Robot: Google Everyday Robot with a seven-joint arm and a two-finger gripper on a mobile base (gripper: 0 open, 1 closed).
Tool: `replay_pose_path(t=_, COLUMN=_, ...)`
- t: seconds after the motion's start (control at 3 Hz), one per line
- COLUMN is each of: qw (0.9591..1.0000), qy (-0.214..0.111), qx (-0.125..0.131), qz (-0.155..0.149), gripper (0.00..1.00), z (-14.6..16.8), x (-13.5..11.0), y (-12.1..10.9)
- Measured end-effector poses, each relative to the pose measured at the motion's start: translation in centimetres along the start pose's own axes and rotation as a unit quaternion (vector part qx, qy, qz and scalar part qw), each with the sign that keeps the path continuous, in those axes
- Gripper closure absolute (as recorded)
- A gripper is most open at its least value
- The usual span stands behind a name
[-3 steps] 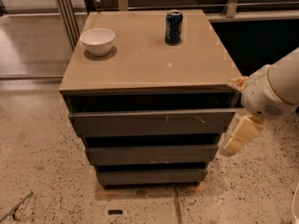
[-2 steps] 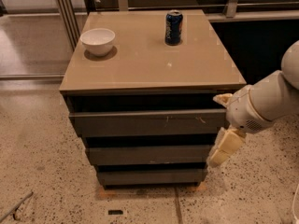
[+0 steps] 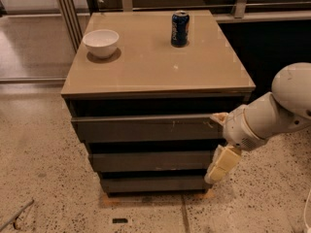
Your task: Open middle drawer
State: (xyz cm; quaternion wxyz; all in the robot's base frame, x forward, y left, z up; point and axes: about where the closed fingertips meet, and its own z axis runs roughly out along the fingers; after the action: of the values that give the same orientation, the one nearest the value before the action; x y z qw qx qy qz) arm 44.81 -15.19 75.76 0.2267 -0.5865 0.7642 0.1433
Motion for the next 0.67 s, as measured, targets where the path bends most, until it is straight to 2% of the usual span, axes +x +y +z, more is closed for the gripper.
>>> replay_pose_path(t=0.33, qw=0.9998, qy=0.011, qx=-0.002, qz=-0.014, gripper=0.00, z=2.2, x=2.2, y=0.1)
replay_pose_path(t=0.67, qw=0.9991, qy=0.012, qx=-0.010, qz=-0.040, gripper=0.00, z=8.0, x=5.8, y=0.7)
